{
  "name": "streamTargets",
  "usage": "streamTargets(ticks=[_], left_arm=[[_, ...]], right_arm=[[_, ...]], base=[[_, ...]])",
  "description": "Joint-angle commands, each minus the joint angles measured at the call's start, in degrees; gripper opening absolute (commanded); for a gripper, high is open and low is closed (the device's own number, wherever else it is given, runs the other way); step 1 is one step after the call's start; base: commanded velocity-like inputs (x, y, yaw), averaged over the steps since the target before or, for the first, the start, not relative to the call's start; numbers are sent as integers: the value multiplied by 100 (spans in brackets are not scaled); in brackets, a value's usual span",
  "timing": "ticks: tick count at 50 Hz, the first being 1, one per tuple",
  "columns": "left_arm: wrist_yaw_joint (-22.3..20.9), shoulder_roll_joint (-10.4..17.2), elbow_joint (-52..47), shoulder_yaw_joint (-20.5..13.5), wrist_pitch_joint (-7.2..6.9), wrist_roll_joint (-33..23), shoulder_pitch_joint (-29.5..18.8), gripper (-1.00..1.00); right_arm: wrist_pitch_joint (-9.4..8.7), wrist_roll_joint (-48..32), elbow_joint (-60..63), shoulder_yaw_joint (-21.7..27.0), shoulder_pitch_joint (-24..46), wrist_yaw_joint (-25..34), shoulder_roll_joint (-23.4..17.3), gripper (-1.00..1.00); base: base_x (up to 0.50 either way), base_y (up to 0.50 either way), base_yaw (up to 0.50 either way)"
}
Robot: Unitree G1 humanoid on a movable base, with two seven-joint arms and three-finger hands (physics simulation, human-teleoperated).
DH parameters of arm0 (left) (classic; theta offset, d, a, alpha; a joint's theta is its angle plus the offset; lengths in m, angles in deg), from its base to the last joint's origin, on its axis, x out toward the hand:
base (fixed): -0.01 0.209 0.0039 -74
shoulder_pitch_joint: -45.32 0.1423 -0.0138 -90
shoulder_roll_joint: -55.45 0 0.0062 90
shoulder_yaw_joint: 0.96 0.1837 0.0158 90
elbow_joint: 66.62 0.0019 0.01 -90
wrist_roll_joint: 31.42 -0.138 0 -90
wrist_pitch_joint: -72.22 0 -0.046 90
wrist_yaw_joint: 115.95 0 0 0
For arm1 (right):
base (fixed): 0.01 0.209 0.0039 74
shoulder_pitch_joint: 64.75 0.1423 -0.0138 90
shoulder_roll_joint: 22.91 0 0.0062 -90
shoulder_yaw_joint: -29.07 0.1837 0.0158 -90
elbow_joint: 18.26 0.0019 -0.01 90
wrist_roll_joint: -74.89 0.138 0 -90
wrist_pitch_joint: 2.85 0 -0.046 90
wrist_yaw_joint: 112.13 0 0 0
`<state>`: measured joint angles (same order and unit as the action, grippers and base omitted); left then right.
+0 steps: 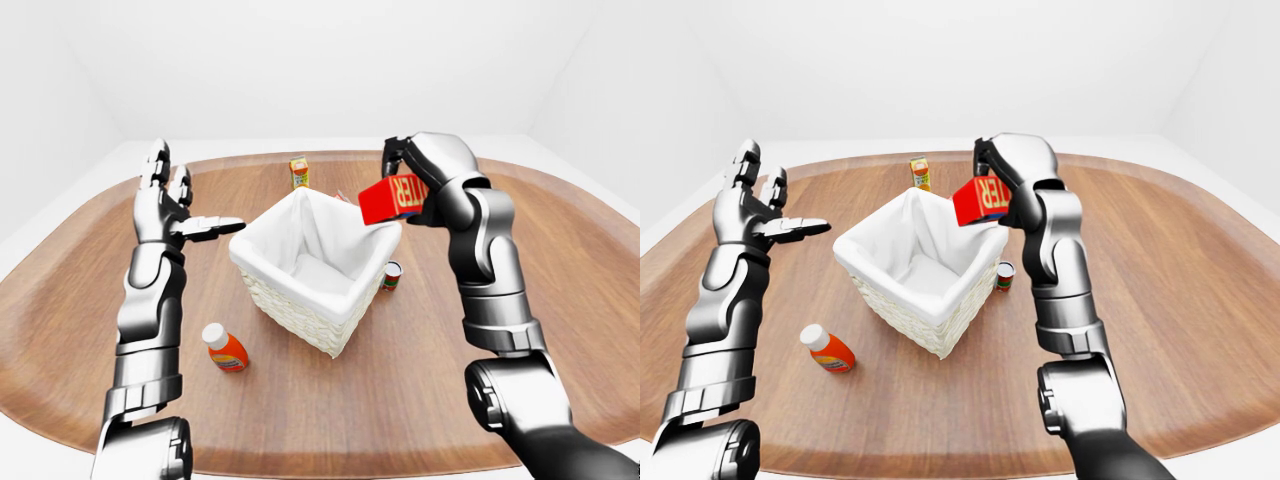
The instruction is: Pick up the butter and put it in the basket.
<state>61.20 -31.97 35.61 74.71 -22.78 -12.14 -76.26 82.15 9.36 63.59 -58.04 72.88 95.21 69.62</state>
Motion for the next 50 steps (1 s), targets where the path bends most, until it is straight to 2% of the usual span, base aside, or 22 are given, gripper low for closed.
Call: streamTargets(ticks=[1, 12, 32, 41, 50], left_arm=[[7, 21, 69, -23, 0, 30, 20, 100], [-30, 47, 181, -39, 0, 80, 27, 100], [-93, 122, 300, -112, 0, 191, 84, 100], [-171, 174, 568, -124, 0, 200, 42, 100], [-149, 177, 600, -113, 0, 214, 56, 100]], right_arm=[[0, 405, 4, -129, 129, -602, 248, -100], [0, 1047, -220, -205, 191, -1219, 559, -100], [0, 2358, -852, -280, 452, -2240, 863, -100], [0, 3139, -1471, -282, 609, -2823, 1075, -100], [0, 3805, -2043, -262, 681, -3166, 1148, -100]], base=[[0, 0, 0], [0, 0, 0], [0, 0, 0], [0, 0, 0], [0, 0, 0]])
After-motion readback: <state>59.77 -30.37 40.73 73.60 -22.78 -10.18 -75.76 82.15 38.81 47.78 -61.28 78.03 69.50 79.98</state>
